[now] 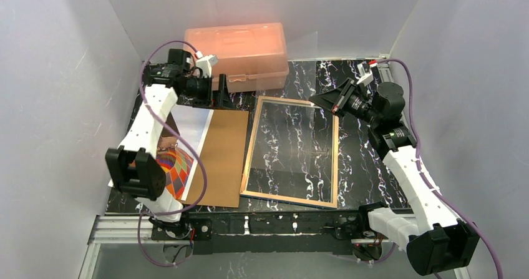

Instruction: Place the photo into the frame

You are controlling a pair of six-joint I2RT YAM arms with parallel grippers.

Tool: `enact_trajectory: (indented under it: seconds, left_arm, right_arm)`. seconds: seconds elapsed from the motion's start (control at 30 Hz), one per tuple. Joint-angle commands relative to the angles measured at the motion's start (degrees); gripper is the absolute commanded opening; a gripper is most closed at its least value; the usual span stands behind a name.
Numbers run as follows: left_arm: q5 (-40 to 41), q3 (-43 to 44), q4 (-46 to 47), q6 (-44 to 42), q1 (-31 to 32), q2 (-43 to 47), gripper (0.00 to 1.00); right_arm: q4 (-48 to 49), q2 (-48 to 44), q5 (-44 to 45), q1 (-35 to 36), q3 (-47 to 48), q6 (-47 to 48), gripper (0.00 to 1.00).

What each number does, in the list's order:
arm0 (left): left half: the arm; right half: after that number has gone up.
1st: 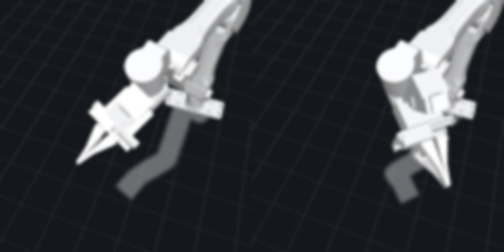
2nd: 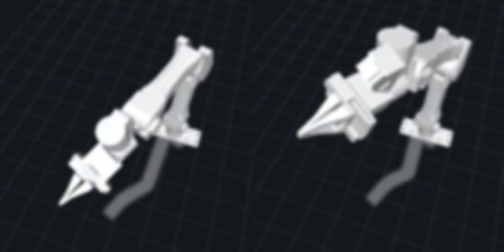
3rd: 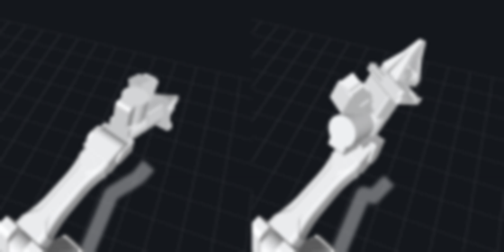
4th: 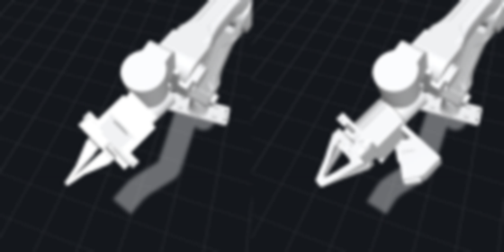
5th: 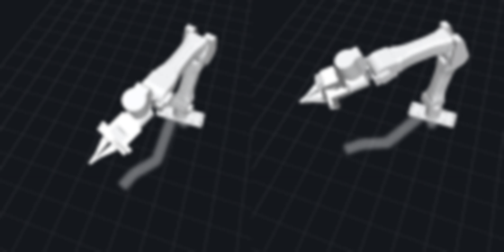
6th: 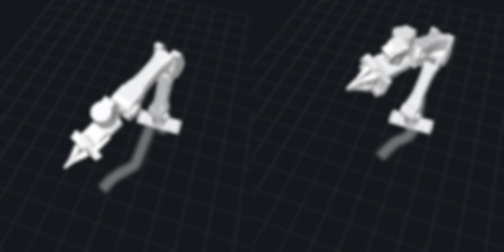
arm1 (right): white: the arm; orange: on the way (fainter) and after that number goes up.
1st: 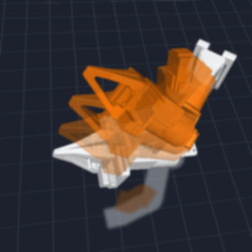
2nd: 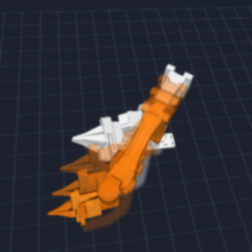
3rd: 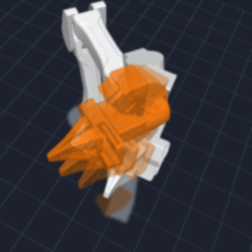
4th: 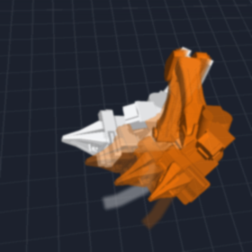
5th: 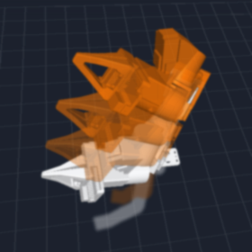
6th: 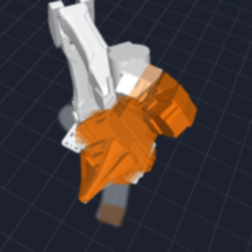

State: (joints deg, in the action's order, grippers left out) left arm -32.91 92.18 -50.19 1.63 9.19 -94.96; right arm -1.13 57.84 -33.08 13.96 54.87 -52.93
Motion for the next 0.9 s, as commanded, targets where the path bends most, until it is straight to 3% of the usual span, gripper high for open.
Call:
enact_trajectory:
  seconds: [0.0, 0.2, 0.43, 0.57, 0.73, 0.87]
  left_arm:
    - [-7.9, -2.2, -1.0, 1.7, -1.8, 6.9, 0.98]
    - [-14.6, -2.0, -3.1, 2.6, -5.2, 9.3, 0.98]
    - [-35.3, -0.4, -3.5, 6.3, -12.2, 9.1, 0.98]
    - [-37.5, -0.8, -3.3, 7.1, -12.1, 10.9, 0.97]
    - [-42.2, -0.6, -1.7, 10.6, -12.2, 11.8, 0.86]
    - [-44.7, 0.7, -1.2, 11.5, -12.2, 12.1, 0.65]
  right_arm:
    - [21.4, -1.0, -5.1, 0.2, -0.6, -11.9, 0.01]
    - [32.6, -1.0, -5.8, 0.2, 1.7, -21.2, 0.01]
    - [43.6, 0.5, -5.6, 0.2, 1.6, -31.3, 0.01]
    - [45.7, 0.3, -5.7, 0.2, 1.2, -33.0, 0.01]
    - [49.9, 0.5, -5.9, 0.2, -0.3, -36.2, 0.01]
    - [47.1, -0.1, -6.4, 0.2, -0.5, -34.6, 0.01]
